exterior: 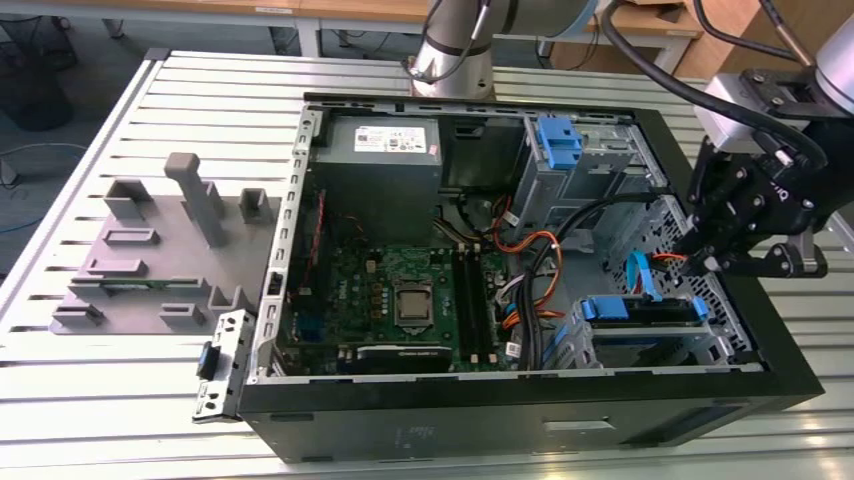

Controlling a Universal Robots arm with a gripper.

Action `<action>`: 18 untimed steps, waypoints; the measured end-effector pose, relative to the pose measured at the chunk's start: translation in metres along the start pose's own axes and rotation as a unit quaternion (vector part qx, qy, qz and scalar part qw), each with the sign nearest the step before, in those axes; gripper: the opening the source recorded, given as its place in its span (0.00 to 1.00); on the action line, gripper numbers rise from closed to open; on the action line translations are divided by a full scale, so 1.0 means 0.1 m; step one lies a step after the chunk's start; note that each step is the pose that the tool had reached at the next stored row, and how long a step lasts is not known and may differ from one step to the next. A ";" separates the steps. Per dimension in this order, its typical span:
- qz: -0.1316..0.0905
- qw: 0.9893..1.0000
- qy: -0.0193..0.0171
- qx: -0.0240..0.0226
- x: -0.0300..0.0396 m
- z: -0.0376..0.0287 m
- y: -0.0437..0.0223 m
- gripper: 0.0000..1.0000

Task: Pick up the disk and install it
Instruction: 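Insert the second disk wire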

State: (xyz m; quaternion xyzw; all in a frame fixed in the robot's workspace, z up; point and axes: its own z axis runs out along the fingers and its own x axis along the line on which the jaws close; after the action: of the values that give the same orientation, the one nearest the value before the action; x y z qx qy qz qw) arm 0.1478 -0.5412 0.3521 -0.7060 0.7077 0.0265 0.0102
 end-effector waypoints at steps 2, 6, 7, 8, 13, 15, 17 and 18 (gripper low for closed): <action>0.000 1.000 0.000 0.000 -0.003 0.007 -0.018 0.29; 0.000 1.000 0.000 0.000 -0.007 0.017 -0.061 0.29; 0.000 1.000 0.000 0.000 -0.008 0.019 -0.069 0.29; 0.000 1.000 0.000 0.000 -0.009 0.019 -0.075 0.29; 0.000 1.000 0.000 0.000 -0.014 0.026 -0.105 0.29; 0.000 1.000 0.000 0.000 -0.016 0.032 -0.107 0.29; 0.000 1.000 0.000 0.000 -0.018 0.047 -0.109 0.29; 0.000 1.000 0.000 0.000 -0.019 0.058 -0.110 0.29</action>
State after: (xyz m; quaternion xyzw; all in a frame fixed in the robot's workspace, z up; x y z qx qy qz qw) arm 0.1586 -0.5390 0.3462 -0.7063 0.7074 0.0267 0.0098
